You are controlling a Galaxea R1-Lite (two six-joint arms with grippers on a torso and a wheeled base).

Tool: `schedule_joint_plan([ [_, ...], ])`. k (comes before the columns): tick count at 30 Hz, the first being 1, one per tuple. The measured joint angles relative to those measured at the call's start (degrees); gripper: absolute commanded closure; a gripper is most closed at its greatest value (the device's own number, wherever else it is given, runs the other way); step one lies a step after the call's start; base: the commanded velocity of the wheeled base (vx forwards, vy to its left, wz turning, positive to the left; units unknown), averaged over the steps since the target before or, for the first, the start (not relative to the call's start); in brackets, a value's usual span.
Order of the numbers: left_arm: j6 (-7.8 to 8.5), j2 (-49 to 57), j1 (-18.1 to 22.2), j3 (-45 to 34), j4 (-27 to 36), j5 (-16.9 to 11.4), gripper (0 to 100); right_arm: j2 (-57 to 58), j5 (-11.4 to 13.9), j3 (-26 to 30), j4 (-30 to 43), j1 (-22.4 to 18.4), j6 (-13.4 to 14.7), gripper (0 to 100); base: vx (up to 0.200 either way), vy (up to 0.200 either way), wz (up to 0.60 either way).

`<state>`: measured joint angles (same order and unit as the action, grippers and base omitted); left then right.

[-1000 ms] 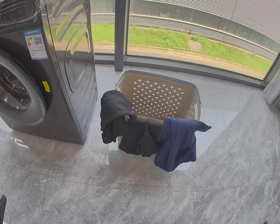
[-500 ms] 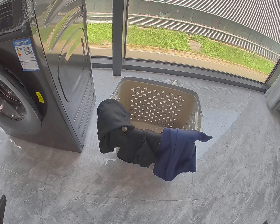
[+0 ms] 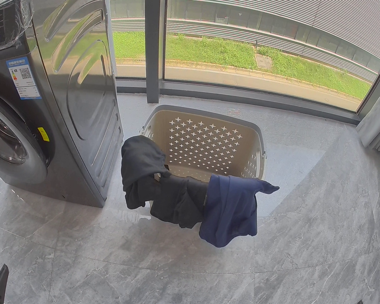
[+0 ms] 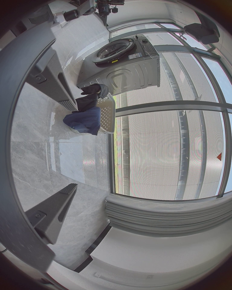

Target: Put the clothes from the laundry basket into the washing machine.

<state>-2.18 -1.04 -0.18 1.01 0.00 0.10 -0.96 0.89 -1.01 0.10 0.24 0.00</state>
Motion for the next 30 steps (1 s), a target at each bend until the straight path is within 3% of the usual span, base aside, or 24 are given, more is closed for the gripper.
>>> schedule_joint_plan([
  [14, 0.00, 0.00, 0.00, 0.00, 0.02, -0.02, 0, 0.00, -0.02, 0.00, 0.00, -0.02, 0.00, 0, 0.000, 0.000, 0.00],
  [26, 0.02, 0.02, 0.02, 0.00, 0.00, 0.00, 0, 0.00, 0.06, 0.00, 0.09, 0.00, 0.00, 0, 0.200, 0.000, 0.00],
  [30, 0.02, 0.00, 0.00, 0.00, 0.00, 0.00, 0, 0.00, 0.04, 0.00, 0.11, 0.00, 0.00, 0, 0.000, 0.000, 0.00],
])
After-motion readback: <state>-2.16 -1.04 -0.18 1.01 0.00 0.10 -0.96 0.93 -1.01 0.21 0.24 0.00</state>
